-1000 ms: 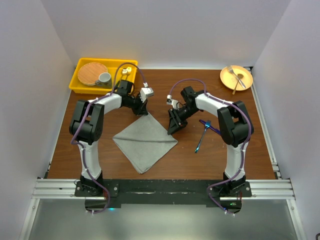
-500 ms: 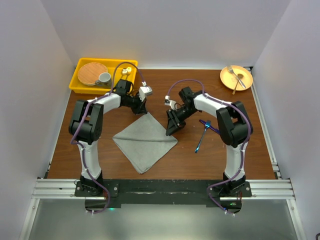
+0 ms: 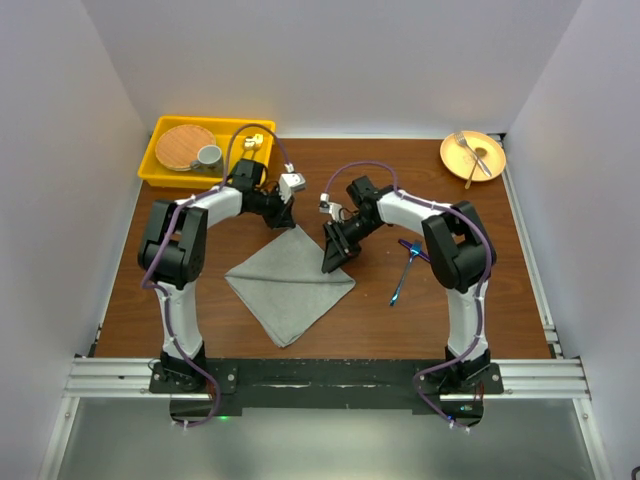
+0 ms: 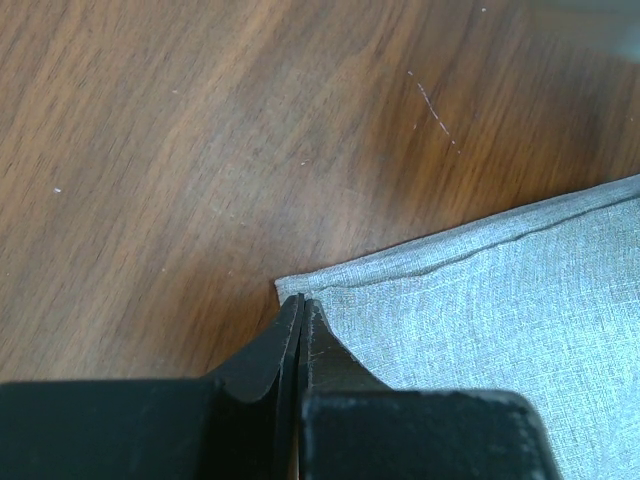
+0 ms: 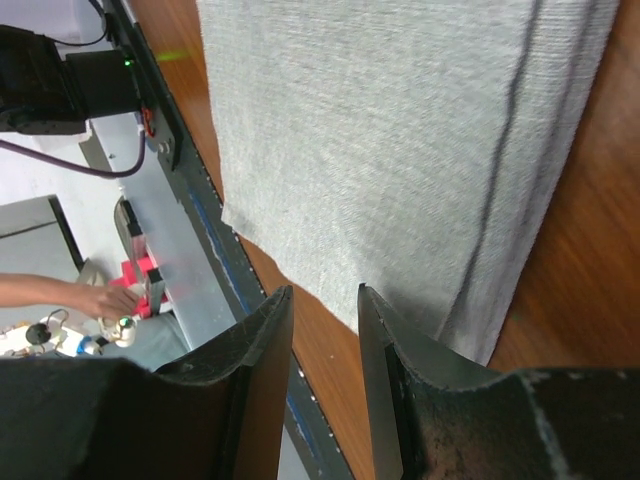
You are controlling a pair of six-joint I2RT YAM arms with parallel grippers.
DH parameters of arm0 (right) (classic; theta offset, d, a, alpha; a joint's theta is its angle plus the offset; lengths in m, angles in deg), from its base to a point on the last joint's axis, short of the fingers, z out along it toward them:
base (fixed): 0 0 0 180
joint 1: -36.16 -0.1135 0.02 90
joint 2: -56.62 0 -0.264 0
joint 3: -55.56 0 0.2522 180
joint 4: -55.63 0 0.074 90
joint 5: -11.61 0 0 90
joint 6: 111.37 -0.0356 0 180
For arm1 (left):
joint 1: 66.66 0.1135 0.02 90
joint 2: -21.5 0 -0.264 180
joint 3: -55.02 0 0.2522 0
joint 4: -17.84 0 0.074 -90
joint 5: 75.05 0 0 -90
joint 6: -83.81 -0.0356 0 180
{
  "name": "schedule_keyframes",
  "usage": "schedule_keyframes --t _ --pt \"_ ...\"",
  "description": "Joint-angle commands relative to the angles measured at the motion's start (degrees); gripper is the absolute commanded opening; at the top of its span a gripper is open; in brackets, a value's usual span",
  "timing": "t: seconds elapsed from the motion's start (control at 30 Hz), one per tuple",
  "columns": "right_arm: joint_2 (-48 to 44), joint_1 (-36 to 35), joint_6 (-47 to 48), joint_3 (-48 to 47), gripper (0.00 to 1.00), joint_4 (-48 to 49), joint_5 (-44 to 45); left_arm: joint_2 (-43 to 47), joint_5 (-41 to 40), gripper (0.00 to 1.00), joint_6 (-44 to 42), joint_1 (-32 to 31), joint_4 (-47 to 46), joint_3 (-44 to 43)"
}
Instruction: Fold the napkin into a case and place the utensils inside
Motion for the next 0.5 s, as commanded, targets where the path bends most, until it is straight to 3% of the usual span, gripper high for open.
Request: schedule_keyframes --t 0.0,0.23,0.47 --pt "1.9 0.0 -1.9 -0.2 0.36 3.5 -1.5 1.3 1.5 0.00 0.1 -0.5 -2.2 -0.4" --pt "3.6 0.0 -4.3 3.7 0.35 8.2 -0.1 0.7 0.7 0.01 2.6 -0.3 -3.7 -1.1" --pt "6.0 0.1 -6.2 3.8 0.33 9.5 0.4 5.8 2.9 0.33 10.2 3.7 -3.8 -0.6"
